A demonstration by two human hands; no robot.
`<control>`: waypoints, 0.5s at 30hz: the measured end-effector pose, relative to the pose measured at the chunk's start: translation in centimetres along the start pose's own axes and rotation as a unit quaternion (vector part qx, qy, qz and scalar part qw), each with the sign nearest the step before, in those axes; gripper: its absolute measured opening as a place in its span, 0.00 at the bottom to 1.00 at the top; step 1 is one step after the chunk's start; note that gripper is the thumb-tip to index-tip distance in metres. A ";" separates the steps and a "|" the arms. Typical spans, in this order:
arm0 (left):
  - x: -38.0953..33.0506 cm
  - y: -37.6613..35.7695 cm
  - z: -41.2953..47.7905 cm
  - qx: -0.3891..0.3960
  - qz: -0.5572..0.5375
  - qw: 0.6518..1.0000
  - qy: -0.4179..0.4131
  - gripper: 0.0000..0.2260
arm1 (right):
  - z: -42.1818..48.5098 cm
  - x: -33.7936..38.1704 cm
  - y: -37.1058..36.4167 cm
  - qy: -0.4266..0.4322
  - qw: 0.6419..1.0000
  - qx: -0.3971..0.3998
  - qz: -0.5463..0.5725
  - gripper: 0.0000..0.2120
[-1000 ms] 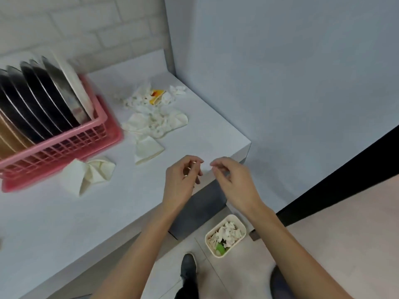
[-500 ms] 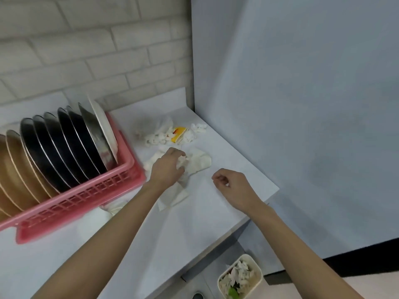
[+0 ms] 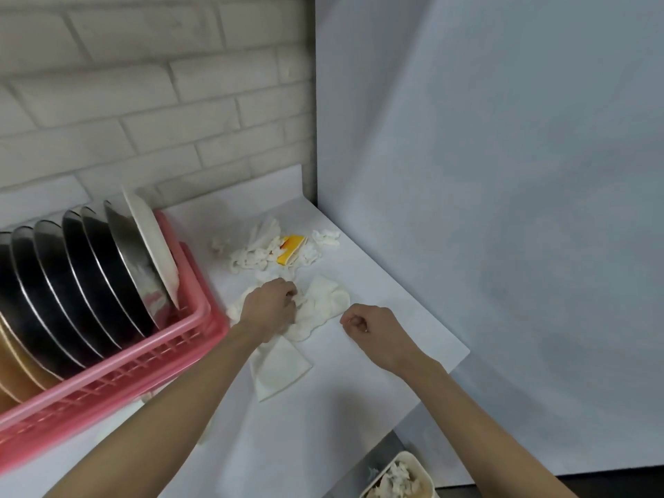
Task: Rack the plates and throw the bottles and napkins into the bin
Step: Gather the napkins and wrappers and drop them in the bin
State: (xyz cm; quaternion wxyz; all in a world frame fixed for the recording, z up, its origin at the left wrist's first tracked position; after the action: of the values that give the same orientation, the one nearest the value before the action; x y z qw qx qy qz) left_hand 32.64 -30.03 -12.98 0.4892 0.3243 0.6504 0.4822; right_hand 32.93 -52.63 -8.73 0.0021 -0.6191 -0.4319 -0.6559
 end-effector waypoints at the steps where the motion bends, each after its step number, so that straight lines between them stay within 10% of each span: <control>1: -0.1 0.4 0.0 -0.014 -0.009 1.000 0.003 0.10 | 0.2 0.0 0.0 0.001 1.000 0.002 -0.001 0.07; 15: 0.6 7.5 -4.8 -0.202 -0.337 0.919 0.016 0.03 | 3.4 0.4 -0.4 0.022 1.000 0.007 -0.010 0.07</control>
State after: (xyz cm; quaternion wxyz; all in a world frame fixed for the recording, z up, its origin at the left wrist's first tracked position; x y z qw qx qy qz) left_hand 27.57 -28.54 -5.86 0.6673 -0.0281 0.6179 0.4149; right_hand 35.44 -50.25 -9.14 0.0093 -0.6003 -0.4426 -0.6661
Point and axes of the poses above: each hand's wrist, its own z-axis towards the middle knuckle, its own y-axis out of the back of the hand, x = y × z, the point moved 4 cm from there along z, towards the middle knuckle, and after that the axes turned 1 degree about y, right-handed, at the moved point
